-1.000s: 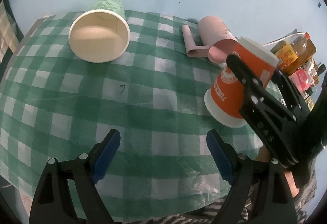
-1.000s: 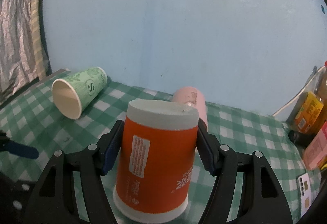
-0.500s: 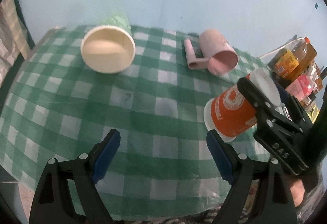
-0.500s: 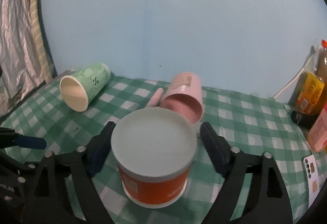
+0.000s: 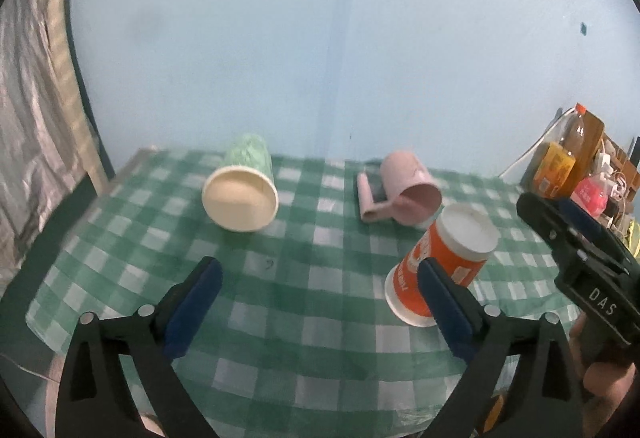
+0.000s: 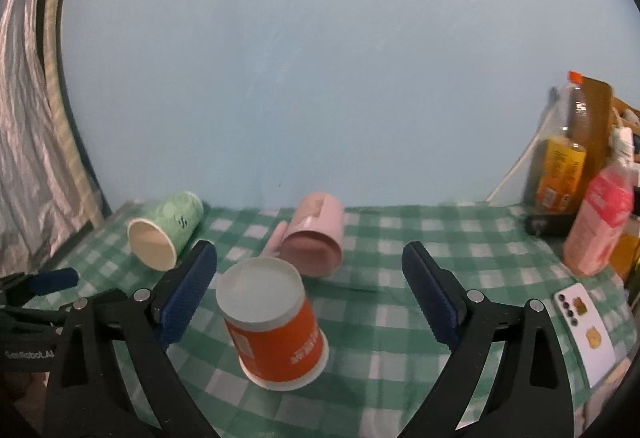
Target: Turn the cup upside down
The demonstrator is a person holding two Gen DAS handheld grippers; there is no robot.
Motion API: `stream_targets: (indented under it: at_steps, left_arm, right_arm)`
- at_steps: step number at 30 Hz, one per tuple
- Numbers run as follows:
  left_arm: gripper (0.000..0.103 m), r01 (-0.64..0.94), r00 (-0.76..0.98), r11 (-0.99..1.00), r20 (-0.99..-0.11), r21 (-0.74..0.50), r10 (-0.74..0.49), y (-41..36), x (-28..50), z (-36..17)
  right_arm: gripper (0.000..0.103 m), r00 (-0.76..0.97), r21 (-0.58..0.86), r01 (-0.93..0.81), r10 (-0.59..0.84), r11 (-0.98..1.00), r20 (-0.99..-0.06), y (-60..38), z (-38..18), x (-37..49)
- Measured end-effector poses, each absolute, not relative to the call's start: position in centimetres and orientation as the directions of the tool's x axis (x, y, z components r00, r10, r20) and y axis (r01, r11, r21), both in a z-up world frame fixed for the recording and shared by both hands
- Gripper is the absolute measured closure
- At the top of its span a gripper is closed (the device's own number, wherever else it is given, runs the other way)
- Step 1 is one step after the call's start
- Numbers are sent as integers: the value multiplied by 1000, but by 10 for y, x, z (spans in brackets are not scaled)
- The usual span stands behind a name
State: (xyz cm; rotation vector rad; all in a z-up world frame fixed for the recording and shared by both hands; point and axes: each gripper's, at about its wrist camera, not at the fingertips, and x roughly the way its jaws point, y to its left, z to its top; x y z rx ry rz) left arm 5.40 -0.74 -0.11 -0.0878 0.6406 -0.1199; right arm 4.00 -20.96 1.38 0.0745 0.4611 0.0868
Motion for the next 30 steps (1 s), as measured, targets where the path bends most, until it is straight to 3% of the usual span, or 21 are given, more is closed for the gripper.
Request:
stream_targets:
  at_steps: [4, 9, 14, 30]
  left_arm:
    - [1, 97, 855, 990, -501, -102, -135, -12, 33, 8]
    - [1, 132, 880, 990, -454, -50, -141, -24, 18, 9]
    - [1, 149, 884, 989, -447, -6, -136, -29, 11, 4]
    - [1, 151, 866, 988, -477, -39, -151, -33, 8, -2]
  right_arm:
    - [10, 886, 78, -49, 80, 996, -456, -213, 16, 28]
    - [10, 874, 94, -47, 86, 994, -478, -219, 16, 16]
    - [10, 862, 69, -30, 61, 997, -503, -219, 12, 8]
    - [10, 841, 78, -63, 95, 995, -532, -212, 1, 1]
